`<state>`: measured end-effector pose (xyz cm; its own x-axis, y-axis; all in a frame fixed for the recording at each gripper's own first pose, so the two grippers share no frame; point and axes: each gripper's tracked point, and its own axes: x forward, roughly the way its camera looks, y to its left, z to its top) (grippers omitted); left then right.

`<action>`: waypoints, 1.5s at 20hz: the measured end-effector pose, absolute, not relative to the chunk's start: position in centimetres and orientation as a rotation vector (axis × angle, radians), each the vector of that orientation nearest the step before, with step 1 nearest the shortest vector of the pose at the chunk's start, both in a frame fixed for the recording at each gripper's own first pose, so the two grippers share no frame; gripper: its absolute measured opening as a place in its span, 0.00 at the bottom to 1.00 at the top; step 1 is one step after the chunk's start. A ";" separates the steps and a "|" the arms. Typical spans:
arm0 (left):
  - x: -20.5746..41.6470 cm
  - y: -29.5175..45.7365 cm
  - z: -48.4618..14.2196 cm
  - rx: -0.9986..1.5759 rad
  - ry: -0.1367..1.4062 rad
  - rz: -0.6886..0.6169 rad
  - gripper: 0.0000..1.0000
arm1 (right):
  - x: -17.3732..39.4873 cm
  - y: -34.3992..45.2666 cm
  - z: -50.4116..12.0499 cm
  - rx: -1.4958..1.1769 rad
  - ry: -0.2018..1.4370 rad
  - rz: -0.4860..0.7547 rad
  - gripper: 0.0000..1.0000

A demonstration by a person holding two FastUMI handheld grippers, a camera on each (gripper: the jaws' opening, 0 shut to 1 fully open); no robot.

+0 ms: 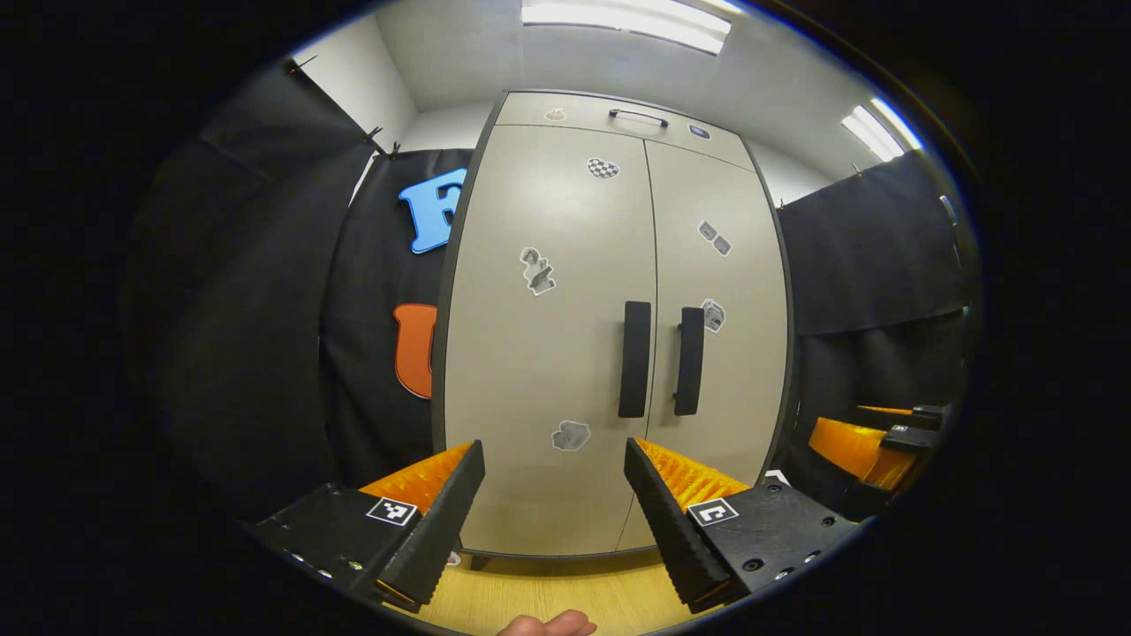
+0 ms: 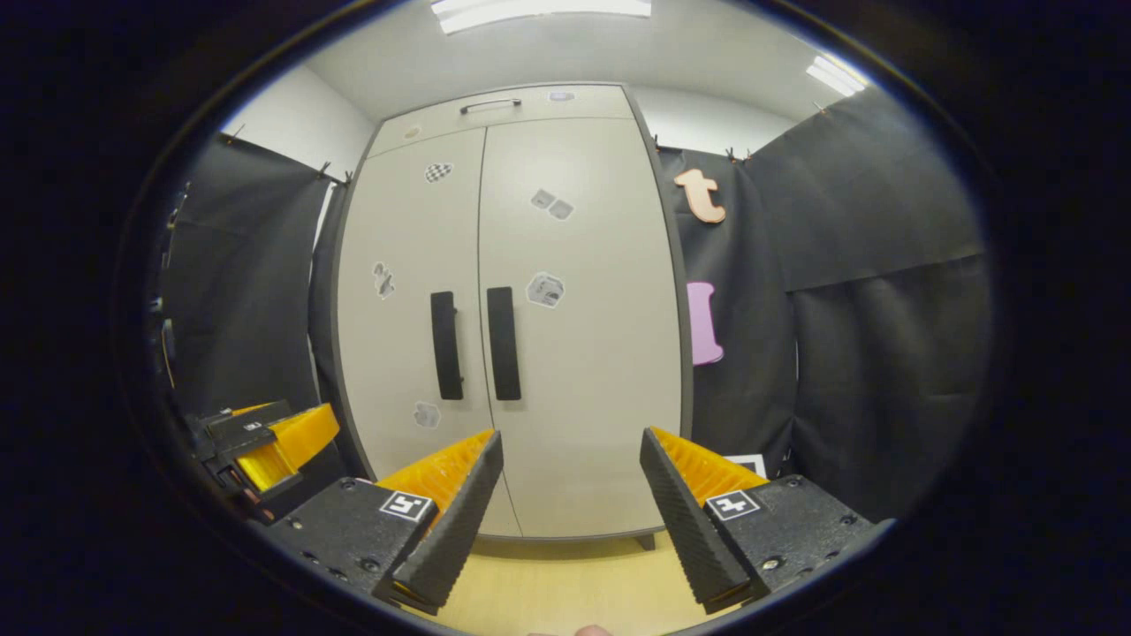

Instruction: Open the right door of the double-door shoe cabinet with the right hand, and open the left door with the left hand.

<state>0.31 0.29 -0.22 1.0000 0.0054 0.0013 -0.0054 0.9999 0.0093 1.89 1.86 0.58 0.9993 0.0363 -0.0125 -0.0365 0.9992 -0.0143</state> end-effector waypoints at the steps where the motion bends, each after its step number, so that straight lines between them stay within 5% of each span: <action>1: 0.3 0.4 -0.2 0.011 -0.002 0.009 0.95 | 2.1 2.1 0.9 -0.014 0.005 0.041 0.98; 12: -1.6 1.4 -1.0 0.012 0.017 0.041 0.95 | 10.7 7.5 5.5 -0.040 -0.024 0.142 0.97; 22: -3.0 2.6 -2.3 0.009 0.065 0.086 0.95 | 18.8 8.4 4.5 -0.050 0.016 0.087 0.97; 30: -2.8 3.3 -2.9 -0.006 0.090 0.110 0.95 | 20.5 8.7 4.3 -0.088 0.009 0.067 0.75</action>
<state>-2.78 3.29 -2.93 0.9899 0.1095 -0.0905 -0.1101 0.9939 -0.0015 20.53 8.70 4.33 0.9977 0.0669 -0.0124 -0.0677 0.9939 -0.0871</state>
